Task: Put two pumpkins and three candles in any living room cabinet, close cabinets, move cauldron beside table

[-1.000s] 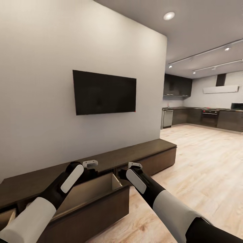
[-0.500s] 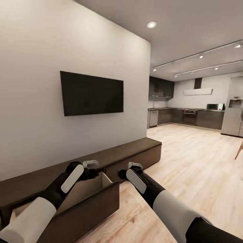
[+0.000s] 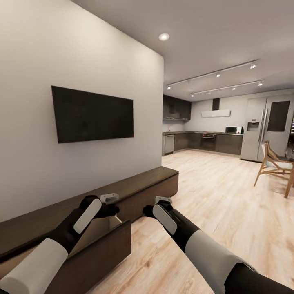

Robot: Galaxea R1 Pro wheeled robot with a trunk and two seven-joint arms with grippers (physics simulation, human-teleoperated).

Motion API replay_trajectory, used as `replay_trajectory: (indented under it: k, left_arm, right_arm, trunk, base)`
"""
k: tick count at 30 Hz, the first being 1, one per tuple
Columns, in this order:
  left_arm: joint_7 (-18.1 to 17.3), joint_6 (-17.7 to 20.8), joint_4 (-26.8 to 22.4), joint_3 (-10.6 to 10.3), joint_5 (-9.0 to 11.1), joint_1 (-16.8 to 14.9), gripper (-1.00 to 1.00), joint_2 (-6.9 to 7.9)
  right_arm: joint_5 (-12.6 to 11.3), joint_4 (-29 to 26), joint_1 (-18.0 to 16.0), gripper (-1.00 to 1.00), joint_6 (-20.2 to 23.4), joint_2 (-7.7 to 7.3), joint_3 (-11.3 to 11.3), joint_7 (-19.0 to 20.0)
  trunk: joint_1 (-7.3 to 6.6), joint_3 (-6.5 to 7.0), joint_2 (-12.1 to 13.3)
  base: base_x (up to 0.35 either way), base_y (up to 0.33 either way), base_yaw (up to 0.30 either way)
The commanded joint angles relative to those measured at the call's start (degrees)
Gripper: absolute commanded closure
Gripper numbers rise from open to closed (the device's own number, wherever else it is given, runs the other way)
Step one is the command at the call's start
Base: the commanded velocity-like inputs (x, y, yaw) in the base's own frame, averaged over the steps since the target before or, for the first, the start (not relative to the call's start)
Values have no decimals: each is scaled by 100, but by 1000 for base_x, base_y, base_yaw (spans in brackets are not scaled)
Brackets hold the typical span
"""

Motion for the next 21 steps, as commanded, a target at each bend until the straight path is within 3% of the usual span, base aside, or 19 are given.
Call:
replay_trajectory:
  k: [1, 15, 21]
  left_arm:
    - [60, 1, -9, -18, 62, -5, -100, 8]
    - [60, 6, -5, -18, 56, -5, -100, 7]
    - [60, 9, 1, -18, 54, -5, -100, 7]
  right_arm:
    - [-34, -3, -8, -100, 9, 0, 18, -40]
    - [-34, -3, -8, -100, 11, 0, 18, -40]
    - [-34, -15, -8, -100, 16, 0, 21, 27]
  trunk:
    - [-23, 15, 38]
    - [-331, 324, 599]
    - [-463, 444, 840]
  base:
    - [-5, 2, -271]
    - [-1, 0, -271]
    - [0, 0, -130]
